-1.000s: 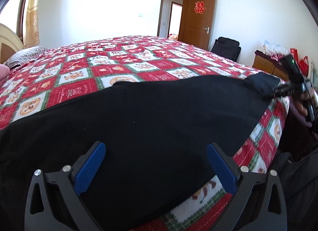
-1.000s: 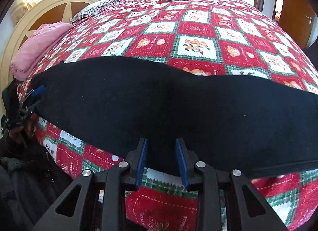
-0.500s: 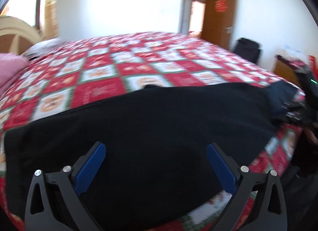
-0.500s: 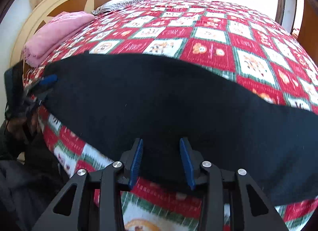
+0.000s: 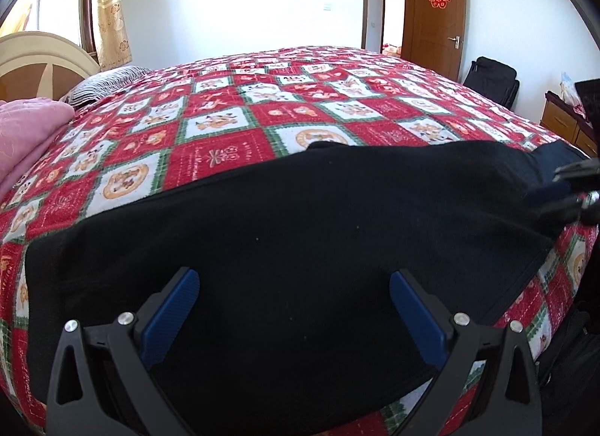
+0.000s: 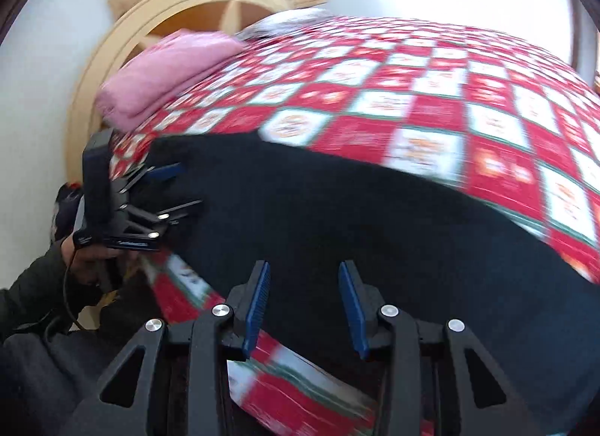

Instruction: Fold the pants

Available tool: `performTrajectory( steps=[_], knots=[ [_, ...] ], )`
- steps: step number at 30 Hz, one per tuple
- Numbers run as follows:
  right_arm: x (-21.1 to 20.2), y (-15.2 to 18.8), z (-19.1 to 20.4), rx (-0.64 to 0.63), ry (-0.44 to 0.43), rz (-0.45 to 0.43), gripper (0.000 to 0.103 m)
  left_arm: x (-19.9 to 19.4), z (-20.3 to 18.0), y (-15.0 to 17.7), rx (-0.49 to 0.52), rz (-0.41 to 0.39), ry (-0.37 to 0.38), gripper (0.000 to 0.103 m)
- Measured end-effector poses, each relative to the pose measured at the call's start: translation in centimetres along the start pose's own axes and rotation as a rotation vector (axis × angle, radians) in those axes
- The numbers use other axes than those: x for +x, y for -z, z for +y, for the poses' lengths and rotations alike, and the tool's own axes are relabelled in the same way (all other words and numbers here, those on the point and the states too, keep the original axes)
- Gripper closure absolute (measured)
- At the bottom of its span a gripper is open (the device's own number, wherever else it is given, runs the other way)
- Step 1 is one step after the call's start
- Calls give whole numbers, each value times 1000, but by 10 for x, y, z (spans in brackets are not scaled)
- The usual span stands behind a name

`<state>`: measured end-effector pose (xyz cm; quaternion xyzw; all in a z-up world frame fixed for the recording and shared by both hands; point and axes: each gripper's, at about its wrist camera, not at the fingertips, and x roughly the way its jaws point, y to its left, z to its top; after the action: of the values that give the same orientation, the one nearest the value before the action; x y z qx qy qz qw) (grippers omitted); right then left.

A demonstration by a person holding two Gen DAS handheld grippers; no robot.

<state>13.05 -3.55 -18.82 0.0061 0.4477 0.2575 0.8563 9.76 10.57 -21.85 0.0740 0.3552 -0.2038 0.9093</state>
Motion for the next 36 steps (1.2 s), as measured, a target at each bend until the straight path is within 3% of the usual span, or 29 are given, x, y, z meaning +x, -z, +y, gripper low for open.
performTrajectory(
  steps=[4,6,19,22,26,31,34,36],
  knots=[
    [44,2,29,-39,-46,71,62,1,-1,-1,5,5,-2,0],
    [50,6,35,-55,-17,63,62,1,-2,0,12,8,-2,0],
    [43,19,22,-28,-98,81,62,-4,-3,-4,-4,33,-31,0],
    [26,11,13,5,-83,25,62,-15,-8,-17,-17,-22,-7,0],
    [-8,-2,-22,67,23,-80,61,-10,-31,-33,12,-39,52,0],
    [-34,4,-94,272,206,-68,61,15,-61,-30,43,42,118,0],
    [-43,19,-142,397,299,-18,60,18,-73,-18,104,27,59,0],
    [-56,26,-172,465,240,-66,61,16,-70,-20,81,37,74,0]
  ],
)
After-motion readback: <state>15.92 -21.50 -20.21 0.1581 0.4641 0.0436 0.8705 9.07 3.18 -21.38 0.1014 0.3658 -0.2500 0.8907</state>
